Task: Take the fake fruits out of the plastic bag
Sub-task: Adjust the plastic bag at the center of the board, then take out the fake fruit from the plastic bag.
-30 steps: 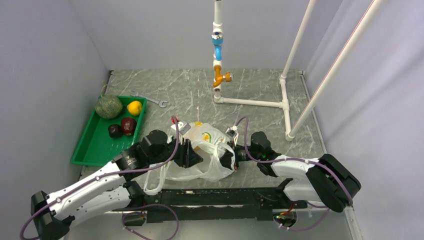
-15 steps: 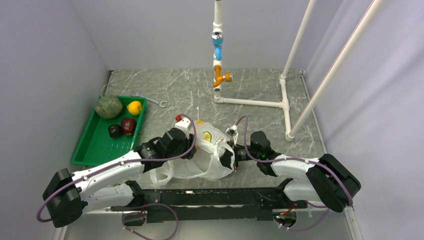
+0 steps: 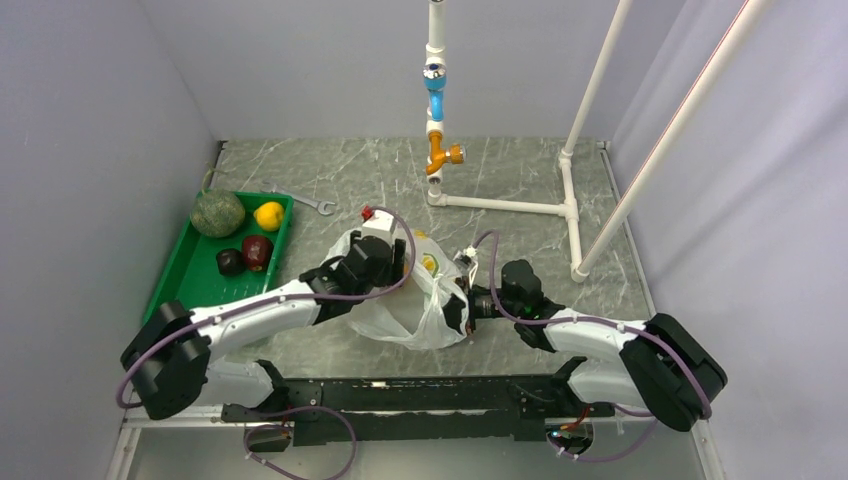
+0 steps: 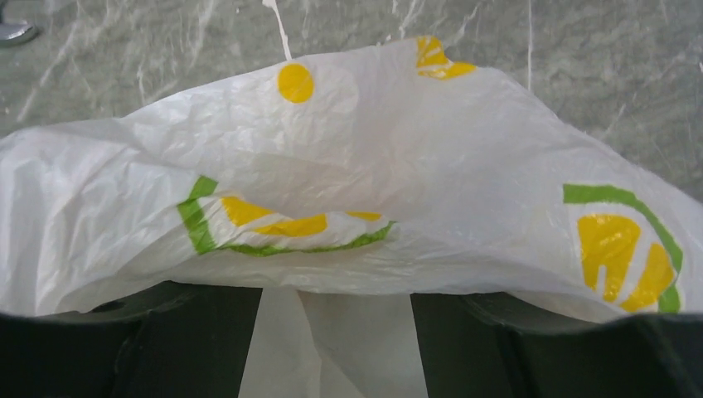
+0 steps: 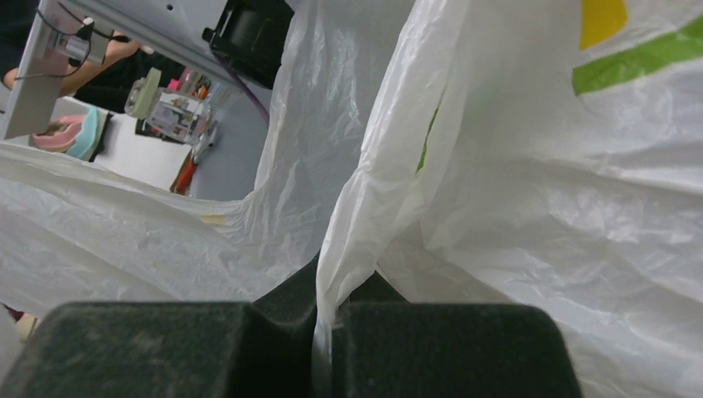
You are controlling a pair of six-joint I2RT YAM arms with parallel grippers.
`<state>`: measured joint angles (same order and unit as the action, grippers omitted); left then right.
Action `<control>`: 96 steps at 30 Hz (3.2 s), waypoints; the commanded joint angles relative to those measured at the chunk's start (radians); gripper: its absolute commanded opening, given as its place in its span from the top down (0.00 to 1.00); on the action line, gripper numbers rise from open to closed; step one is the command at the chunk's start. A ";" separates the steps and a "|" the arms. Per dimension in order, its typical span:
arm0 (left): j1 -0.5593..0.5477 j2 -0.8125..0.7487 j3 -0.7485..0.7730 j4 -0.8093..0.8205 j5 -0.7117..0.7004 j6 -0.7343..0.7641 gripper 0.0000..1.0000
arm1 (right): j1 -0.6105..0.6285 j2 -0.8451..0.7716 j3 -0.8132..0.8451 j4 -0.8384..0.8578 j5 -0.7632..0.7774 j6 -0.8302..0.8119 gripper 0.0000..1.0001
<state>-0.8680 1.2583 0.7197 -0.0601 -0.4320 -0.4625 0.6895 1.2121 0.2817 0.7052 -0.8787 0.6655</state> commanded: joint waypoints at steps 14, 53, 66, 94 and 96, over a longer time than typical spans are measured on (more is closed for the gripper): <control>0.067 0.423 0.291 0.130 0.052 0.142 0.04 | -0.071 0.111 -0.039 0.169 -0.036 0.020 1.00; -0.016 -0.476 -0.137 -0.188 0.593 0.124 0.30 | -0.033 0.458 -0.055 1.000 -0.239 0.575 1.00; -0.029 -0.161 -0.111 0.063 0.170 0.154 0.13 | -0.044 0.478 -0.047 1.005 -0.252 0.598 1.00; -0.023 0.178 -0.029 0.436 0.125 0.306 0.87 | -0.055 0.118 0.009 -0.050 -0.078 -0.053 1.00; -0.021 0.068 -0.044 0.308 0.177 0.272 0.87 | -0.056 0.026 0.040 -0.254 0.049 -0.178 1.00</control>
<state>-0.8852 1.5459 0.6926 0.4751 -0.3393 -0.1452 0.6384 1.3819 0.2504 0.9657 -1.0313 0.8551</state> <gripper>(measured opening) 0.565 0.008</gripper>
